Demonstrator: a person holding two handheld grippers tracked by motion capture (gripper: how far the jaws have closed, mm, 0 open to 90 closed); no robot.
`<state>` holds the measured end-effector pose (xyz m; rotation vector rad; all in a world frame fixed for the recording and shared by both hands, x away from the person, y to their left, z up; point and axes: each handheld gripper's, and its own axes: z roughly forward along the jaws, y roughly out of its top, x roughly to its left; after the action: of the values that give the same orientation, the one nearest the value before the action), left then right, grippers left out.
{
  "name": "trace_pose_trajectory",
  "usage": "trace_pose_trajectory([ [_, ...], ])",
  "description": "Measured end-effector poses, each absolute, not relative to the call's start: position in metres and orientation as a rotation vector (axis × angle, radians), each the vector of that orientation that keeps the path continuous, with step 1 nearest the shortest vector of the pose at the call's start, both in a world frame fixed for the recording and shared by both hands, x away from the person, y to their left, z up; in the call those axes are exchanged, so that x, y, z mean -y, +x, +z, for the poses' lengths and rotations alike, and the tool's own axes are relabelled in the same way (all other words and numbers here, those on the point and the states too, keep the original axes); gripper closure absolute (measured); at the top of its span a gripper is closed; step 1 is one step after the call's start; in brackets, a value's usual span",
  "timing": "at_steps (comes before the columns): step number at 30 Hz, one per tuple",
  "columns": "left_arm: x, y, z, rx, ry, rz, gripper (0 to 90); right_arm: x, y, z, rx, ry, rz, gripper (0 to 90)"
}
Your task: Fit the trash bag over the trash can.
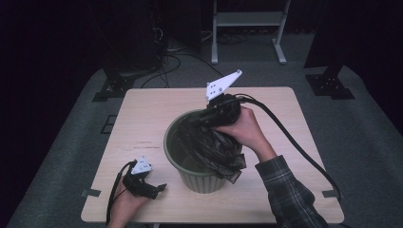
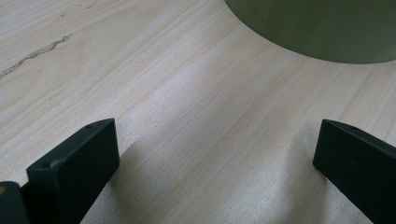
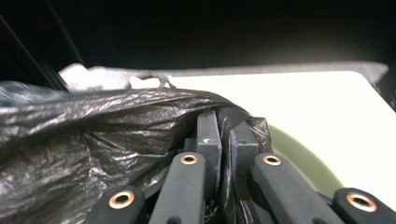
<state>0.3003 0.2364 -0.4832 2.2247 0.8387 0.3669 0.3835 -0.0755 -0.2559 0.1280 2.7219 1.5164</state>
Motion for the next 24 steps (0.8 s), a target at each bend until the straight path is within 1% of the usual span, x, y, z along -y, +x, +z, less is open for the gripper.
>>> trace_pose_trajectory([
  [1, -0.236, 0.3, -0.483, -0.839, 2.225, 0.367, 0.0, 0.076, 0.384, -0.256, -2.722, 0.128, 1.516, 84.6],
  [3, -0.236, 0.3, -0.483, -0.839, 2.224, 0.367, 0.0, 0.075, 0.384, -0.265, -2.739, 0.156, 1.485, 76.4],
  [4, -0.236, 0.3, -0.483, -0.839, 2.224, 0.367, 0.0, 0.075, 0.384, -0.265, -2.739, 0.156, 1.485, 76.4],
  [6, -0.236, 0.3, -0.483, -0.84, 2.224, 0.368, 0.0, 0.078, 0.387, -0.271, -2.769, 0.228, 1.414, 56.3],
  [8, -0.236, 0.3, -0.483, -0.84, 2.224, 0.368, 0.0, 0.085, 0.386, -0.272, -2.738, 0.234, 1.44, 52.0],
  [10, -0.236, 0.3, -0.483, -0.84, 2.224, 0.368, 0.0, 0.09, 0.387, -0.272, -2.734, 0.254, 1.454, 50.5],
  [11, -0.236, 0.3, -0.483, -0.84, 2.224, 0.368, 0.0, 0.101, 0.387, -0.27, -2.703, 0.287, 1.485, 48.7],
  [14, -0.236, 0.3, -0.483, -0.84, 2.224, 0.368, 0.0, 0.115, 0.386, -0.268, -2.672, 0.316, 1.514, 47.4],
  [18, -0.236, 0.3, -0.483, -0.841, 2.224, 0.368, 0.0, 0.13, 0.383, -0.266, -2.652, 0.338, 1.531, 47.1],
  [19, -0.236, 0.3, -0.483, -0.841, 2.224, 0.368, 0.0, 0.14, 0.38, -0.266, -2.638, 0.351, 1.545, 47.0],
  [21, -0.236, 0.3, -0.483, -0.841, 2.224, 0.368, 0.0, 0.144, 0.379, -0.266, -2.638, 0.361, 1.543, 47.0],
  [24, -0.236, 0.3, -0.483, -0.842, 2.224, 0.368, 0.0, 0.162, 0.372, -0.267, -2.626, 0.397, 1.542, 46.2],
])
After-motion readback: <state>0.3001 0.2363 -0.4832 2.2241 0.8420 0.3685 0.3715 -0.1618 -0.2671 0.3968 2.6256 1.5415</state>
